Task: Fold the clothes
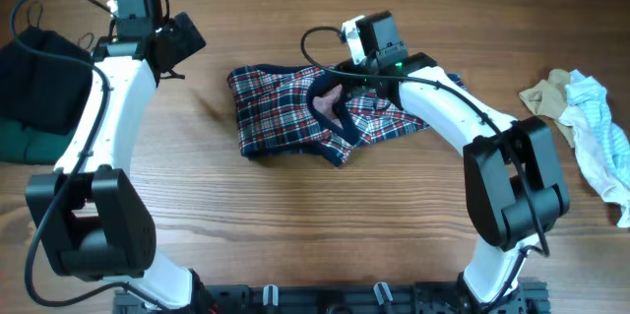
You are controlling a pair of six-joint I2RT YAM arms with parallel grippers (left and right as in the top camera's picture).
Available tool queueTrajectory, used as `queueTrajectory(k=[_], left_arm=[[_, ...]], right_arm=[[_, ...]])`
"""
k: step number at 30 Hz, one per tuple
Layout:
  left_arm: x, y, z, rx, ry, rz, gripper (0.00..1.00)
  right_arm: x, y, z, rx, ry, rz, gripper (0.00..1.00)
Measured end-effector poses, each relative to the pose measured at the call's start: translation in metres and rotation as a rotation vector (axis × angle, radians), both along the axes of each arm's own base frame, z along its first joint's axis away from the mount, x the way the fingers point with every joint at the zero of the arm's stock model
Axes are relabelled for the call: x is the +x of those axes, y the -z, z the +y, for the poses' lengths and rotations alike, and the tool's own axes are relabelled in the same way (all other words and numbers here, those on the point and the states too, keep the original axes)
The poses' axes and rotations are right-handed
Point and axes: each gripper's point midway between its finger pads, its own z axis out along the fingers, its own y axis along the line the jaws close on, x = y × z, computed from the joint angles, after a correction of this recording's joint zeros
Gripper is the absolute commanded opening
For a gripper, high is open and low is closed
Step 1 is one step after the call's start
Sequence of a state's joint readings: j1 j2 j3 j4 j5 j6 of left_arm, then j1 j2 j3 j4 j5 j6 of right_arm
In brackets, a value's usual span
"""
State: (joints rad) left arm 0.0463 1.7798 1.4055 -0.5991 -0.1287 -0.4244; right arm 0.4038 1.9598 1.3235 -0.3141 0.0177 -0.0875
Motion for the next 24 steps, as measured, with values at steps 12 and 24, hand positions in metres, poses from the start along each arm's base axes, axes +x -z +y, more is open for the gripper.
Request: queueTrajectory(k=[12, 24], left_arm=[[0.000, 0.000, 0.000, 0.000, 0.000, 0.000, 1.00], [0.000, -0.001, 0.000, 0.000, 0.000, -0.002, 1.00]], right_arm=[[-0.092, -0.053, 0.086, 0.235, -0.348, 0.154, 0.43], [-0.066, 0.010, 0.043, 0.195, -0.112, 0.281, 0.59]])
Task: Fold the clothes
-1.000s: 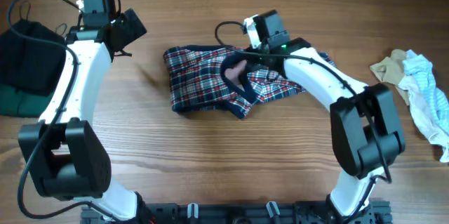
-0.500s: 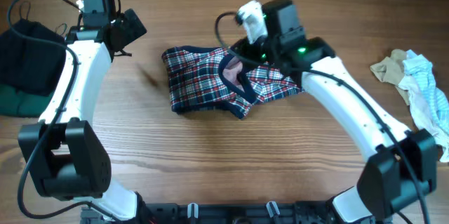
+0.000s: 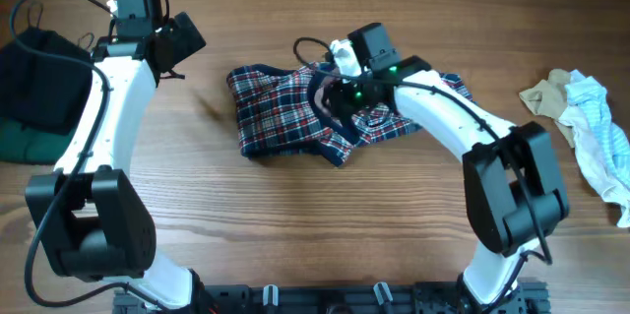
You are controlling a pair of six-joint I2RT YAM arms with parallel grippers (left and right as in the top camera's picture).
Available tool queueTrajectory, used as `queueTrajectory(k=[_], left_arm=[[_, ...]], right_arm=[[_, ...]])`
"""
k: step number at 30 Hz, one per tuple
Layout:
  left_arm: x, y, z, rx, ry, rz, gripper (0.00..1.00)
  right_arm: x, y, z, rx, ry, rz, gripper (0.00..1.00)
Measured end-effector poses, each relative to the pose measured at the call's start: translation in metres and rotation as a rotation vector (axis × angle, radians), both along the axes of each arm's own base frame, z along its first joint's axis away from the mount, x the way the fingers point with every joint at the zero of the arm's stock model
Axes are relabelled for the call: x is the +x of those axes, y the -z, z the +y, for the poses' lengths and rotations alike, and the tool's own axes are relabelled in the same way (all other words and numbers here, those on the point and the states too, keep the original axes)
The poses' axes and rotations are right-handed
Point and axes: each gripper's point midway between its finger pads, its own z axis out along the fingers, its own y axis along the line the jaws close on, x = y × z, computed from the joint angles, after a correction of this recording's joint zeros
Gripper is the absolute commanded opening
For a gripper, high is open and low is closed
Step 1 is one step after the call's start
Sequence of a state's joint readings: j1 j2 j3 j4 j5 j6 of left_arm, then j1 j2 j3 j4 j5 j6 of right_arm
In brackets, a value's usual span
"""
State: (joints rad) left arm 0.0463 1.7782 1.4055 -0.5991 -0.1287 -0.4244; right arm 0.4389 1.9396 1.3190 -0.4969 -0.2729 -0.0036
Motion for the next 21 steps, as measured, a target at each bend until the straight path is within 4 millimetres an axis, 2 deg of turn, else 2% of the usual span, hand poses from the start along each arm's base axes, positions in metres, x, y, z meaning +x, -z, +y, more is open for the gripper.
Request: queueTrajectory(k=[2, 4, 6, 7, 8, 9, 11, 13, 15, 18, 19, 21], left_arm=[[0.000, 0.000, 0.000, 0.000, 0.000, 0.000, 1.00], [0.000, 0.000, 0.000, 0.000, 0.000, 0.000, 1.00], [0.000, 0.000, 0.000, 0.000, 0.000, 0.000, 1.00], [0.000, 0.000, 0.000, 0.000, 0.000, 0.000, 1.00], [0.000, 0.000, 0.000, 0.000, 0.000, 0.000, 1.00], [0.000, 0.000, 0.000, 0.000, 0.000, 0.000, 1.00], [0.000, 0.000, 0.000, 0.000, 0.000, 0.000, 1.00], [0.000, 0.000, 0.000, 0.000, 0.000, -0.001, 1.00], [0.000, 0.000, 0.000, 0.000, 0.000, 0.000, 1.00], [0.000, 0.000, 0.000, 0.000, 0.000, -0.001, 1.00], [0.000, -0.001, 0.000, 0.000, 0.000, -0.002, 1.00], [0.000, -0.001, 0.000, 0.000, 0.000, -0.003, 1.00]], right_arm=[[0.006, -0.014, 0.006, 0.029, -0.009, -0.026, 0.62], [0.010, -0.040, 0.003, 0.035, 0.000, -0.085, 0.72], [0.015, -0.087, -0.024, -0.011, 0.066, -0.185, 0.76], [0.016, -0.104, -0.052, -0.072, 0.128, -0.213, 0.76], [0.017, -0.116, -0.090, -0.143, 0.217, -0.222, 0.76], [0.017, -0.114, -0.121, -0.208, 0.287, -0.203, 0.77], [0.016, -0.098, -0.170, -0.297, 0.382, -0.139, 0.81], [0.019, -0.085, -0.205, -0.355, 0.433, -0.111, 0.81], [0.017, -0.065, -0.238, -0.401, 0.475, -0.050, 0.81], [0.015, -0.038, -0.255, -0.386, 0.457, 0.023, 0.84], [0.016, -0.032, -0.257, -0.384, 0.449, 0.037, 0.90], [0.016, -0.005, -0.252, -0.381, 0.377, 0.086, 0.94]])
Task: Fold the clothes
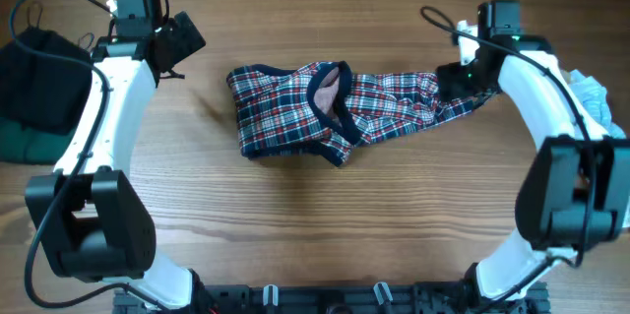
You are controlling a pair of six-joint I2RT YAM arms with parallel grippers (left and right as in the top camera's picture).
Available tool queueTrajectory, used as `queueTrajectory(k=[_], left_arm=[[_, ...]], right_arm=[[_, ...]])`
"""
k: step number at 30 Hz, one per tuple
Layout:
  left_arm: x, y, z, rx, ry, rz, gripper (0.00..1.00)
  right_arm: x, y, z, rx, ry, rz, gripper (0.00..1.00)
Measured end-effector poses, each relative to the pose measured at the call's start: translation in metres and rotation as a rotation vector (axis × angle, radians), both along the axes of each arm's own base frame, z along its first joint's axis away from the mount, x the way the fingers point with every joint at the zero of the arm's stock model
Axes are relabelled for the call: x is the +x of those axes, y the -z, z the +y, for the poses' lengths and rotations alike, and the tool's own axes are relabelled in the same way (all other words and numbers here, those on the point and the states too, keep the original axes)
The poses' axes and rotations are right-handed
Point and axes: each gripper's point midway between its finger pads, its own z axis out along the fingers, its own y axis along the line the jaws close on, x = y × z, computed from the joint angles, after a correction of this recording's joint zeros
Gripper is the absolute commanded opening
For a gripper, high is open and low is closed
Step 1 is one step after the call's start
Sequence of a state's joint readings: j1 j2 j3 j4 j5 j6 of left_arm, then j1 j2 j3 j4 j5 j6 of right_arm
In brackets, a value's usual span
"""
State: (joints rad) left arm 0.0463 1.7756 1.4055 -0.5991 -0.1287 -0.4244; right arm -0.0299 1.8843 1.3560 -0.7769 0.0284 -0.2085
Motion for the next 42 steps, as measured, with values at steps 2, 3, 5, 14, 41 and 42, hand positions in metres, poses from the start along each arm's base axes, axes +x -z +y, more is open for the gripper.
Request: queueTrajectory(k=[2, 3, 5, 14, 41, 42], left_arm=[[0.000, 0.000, 0.000, 0.000, 0.000, -0.001, 1.00], [0.000, 0.000, 0.000, 0.000, 0.000, -0.001, 1.00], [0.000, -0.001, 0.000, 0.000, 0.000, -0.002, 1.00], [0.000, -0.001, 0.000, 0.000, 0.000, -0.002, 1.00], [0.000, -0.001, 0.000, 0.000, 0.000, -0.002, 1.00], [0.000, 0.000, 0.000, 0.000, 0.000, -0.001, 1.00]], right_arm=[[-0.003, 0.022, 0.011, 0.042, -0.104, 0.053, 0.96], [-0.006, 0.029, 0.018, 0.071, -0.162, 0.068, 0.97], [-0.007, 0.031, 0.026, 0.097, -0.242, 0.071, 0.97], [0.005, -0.018, 0.033, 0.128, -0.250, -0.049, 0.87], [-0.081, 0.024, 0.084, 0.377, 0.218, 0.256, 0.04], [-0.073, 0.028, 0.083, 0.372, 0.201, 0.226, 0.04]])
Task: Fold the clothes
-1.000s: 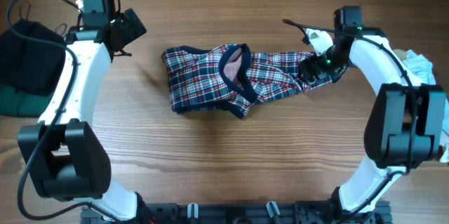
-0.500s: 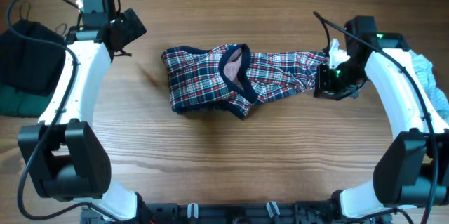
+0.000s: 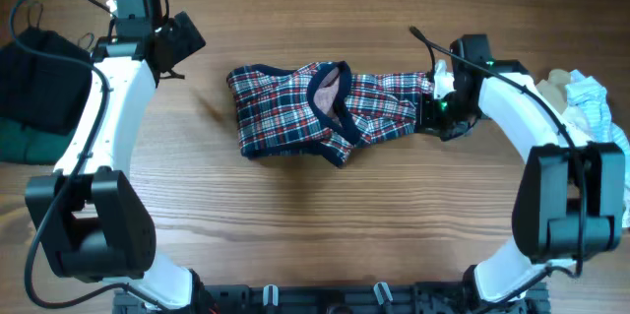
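Note:
A plaid shirt [image 3: 295,107] with a navy collar lies crumpled across the middle of the table, one sleeve stretching right. My right gripper [image 3: 439,109] sits low on the end of that sleeve and appears shut on the cloth; the fingers are mostly hidden under the wrist. Far from the shirt, my left gripper [image 3: 187,38] hangs above the table at the back left with nothing near it. Its jaws are a dark mass from above.
A pile of black and dark green clothes [image 3: 30,88] lies at the left edge. Beige and light blue garments [image 3: 591,122] lie bunched at the right edge, just beyond the right arm. Bare wood lies in front of the shirt.
My right gripper has moved left and toward the front, from the far right back onto the shirt's right end. The sleeve now reaches less far right. The left arm has not moved.
My right gripper was first over the shirt's collar in the middle, then pressed lower into the cloth there. Later it was far right with a sleeve drawn out straight. Now it has come back inward at the sleeve end. The left arm stayed still throughout.

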You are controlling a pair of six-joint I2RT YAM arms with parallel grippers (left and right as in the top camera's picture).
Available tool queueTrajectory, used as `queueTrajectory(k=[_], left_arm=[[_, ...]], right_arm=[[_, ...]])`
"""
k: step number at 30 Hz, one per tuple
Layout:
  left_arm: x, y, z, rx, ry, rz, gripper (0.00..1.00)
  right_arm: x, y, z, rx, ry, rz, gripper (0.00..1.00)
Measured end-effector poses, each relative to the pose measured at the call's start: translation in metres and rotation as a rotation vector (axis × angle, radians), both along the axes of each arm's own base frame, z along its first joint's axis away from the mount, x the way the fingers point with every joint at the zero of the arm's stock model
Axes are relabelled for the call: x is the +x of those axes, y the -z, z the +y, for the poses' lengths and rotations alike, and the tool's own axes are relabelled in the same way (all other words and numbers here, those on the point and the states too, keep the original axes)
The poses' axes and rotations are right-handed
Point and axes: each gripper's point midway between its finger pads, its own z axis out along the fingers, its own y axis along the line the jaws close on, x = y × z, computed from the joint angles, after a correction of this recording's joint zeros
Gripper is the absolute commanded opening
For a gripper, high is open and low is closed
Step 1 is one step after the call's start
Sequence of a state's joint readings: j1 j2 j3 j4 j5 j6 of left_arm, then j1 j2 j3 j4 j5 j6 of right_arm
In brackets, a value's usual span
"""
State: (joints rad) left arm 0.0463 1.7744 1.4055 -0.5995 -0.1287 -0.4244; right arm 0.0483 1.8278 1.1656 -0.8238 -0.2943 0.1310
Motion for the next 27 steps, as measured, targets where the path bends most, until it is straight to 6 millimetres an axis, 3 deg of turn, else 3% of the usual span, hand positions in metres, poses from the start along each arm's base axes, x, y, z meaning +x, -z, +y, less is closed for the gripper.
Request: queueTrajectory(k=[4, 12, 19, 22, 25, 27], left_arm=[[0.000, 0.000, 0.000, 0.000, 0.000, 0.000, 1.00], [0.000, 0.000, 0.000, 0.000, 0.000, 0.000, 1.00], [0.000, 0.000, 0.000, 0.000, 0.000, 0.000, 1.00], [0.000, 0.000, 0.000, 0.000, 0.000, 0.000, 1.00], [0.000, 0.000, 0.000, 0.000, 0.000, -0.001, 1.00], [0.000, 0.000, 0.000, 0.000, 0.000, 0.000, 1.00]], right_arm=[[0.030, 0.001, -0.009, -0.058, -0.021, -0.129, 0.04], [0.057, -0.001, -0.036, -0.237, -0.086, -0.259, 0.04], [0.050, 0.026, -0.044, -0.294, -0.148, -0.193, 0.04], [0.056, 0.026, -0.046, -0.315, -0.172, -0.219, 0.06], [0.059, 0.023, -0.046, -0.320, -0.174, -0.225, 0.13], [0.071, 0.012, -0.047, -0.332, -0.167, -0.259, 0.22]])
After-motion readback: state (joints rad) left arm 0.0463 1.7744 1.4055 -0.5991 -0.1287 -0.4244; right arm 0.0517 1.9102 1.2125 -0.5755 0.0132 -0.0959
